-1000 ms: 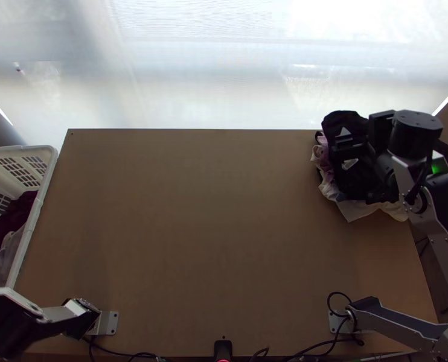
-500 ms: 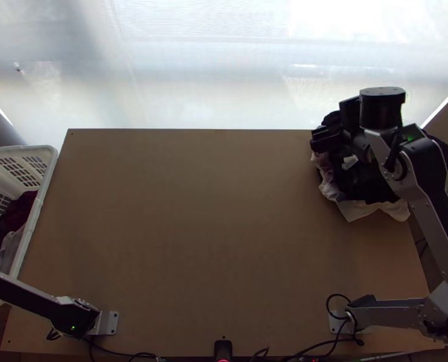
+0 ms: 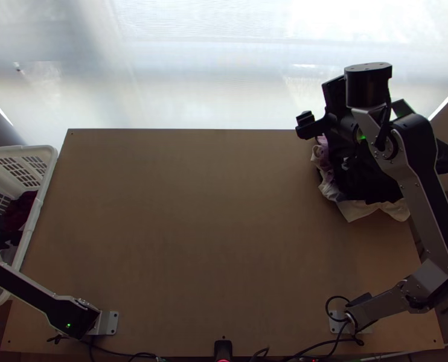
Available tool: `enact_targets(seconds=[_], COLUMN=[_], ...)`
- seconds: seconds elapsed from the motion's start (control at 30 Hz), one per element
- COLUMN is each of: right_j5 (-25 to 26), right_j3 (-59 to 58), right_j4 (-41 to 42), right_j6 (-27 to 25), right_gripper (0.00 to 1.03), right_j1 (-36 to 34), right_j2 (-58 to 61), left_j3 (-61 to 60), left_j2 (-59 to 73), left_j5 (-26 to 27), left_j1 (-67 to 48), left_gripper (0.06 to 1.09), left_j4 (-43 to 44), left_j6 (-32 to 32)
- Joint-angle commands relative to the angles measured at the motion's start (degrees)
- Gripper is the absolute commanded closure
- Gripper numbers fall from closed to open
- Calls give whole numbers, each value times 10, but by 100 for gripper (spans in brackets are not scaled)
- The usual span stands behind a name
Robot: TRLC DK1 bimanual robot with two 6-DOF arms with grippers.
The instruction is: Fold the t-shirt
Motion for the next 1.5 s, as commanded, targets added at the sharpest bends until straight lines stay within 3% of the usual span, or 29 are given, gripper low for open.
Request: enact_targets(seconds=[0.0,0.1,0.13,0.2,0.3,0.53,0.67,1.0,1.2,1.37,1.47], right_j5=[4,4,4,4,4,4,4,4,4,3,3], right_j3=[48,55,55,55,55,66,77,77,57,-18,-49], right_j4=[-7,-8,-8,-8,-8,-8,-8,-8,-21,-30,-30], right_j6=[-13,-15,-15,-15,-15,-17,-18,-15,-17,-16,-14], right_gripper=[5,5,5,5,5,5,5,5,5,5,5], right_j1=[6,9,10,10,11,16,22,33,22,7,-2], right_j2=[23,27,28,31,34,45,54,65,54,20,-1], left_j3=[18,27,34,47,48,48,48,84,233,220,200], left_j2=[43,46,50,61,72,37,-107,-462,-546,-655,-694], left_j5=[1,3,2,2,1,40,139,214,235,233,231], left_j1=[-27,-32,-33,-34,-33,-12,-18,-113,-198,-352,-481], left_gripper=[32,78,88,99,105,105,105,105,105,104,102], left_j4=[21,43,43,39,21,-48,-111,-194,-240,-201,-193], left_j6=[5,-3,-10,-21,-11,-3,-34,-42,-75,-131,-199])
